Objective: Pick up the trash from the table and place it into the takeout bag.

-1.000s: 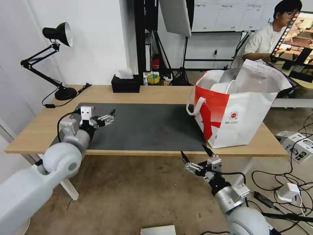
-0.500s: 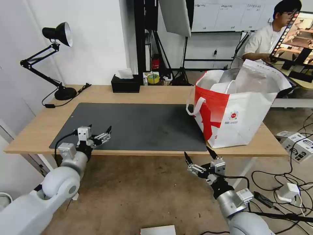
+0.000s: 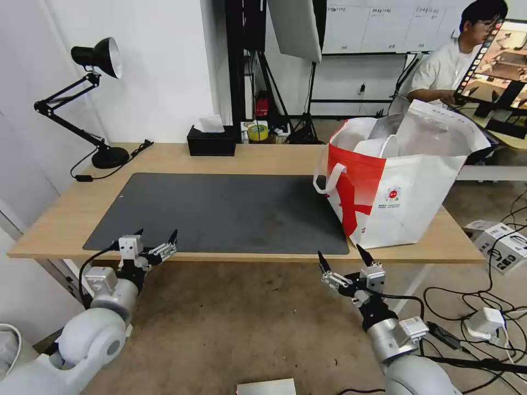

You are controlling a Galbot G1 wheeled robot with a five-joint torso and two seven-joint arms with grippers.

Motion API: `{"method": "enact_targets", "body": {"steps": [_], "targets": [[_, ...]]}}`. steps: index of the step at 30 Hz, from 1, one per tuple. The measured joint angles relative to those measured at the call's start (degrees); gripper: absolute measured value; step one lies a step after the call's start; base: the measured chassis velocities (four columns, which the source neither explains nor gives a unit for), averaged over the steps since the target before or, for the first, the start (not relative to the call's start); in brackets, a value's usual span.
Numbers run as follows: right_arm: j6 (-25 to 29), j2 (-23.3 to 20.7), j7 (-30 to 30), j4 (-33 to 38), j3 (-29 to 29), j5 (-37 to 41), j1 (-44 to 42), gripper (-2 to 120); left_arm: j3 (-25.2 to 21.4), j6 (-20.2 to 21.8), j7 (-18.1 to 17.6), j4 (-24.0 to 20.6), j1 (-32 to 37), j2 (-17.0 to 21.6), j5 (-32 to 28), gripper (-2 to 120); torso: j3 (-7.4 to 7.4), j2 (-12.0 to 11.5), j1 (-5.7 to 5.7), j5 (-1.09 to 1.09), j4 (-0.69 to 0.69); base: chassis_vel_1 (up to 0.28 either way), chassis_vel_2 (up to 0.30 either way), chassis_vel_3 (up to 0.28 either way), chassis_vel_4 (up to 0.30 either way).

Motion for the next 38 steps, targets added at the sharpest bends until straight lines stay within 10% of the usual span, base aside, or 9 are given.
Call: {"method": "enact_targets", "body": {"steps": [38], "targets": [[0.08, 0.68, 0.23, -0.63, -0.16, -0.28, -0.20, 100, -0.19, -0.70, 0.01, 0.04, 2.31, -2.52, 1.47, 100, 0.00, 0.00, 0.00, 0.00, 0.00, 0.000, 0.000, 0.000, 0.000]]}}
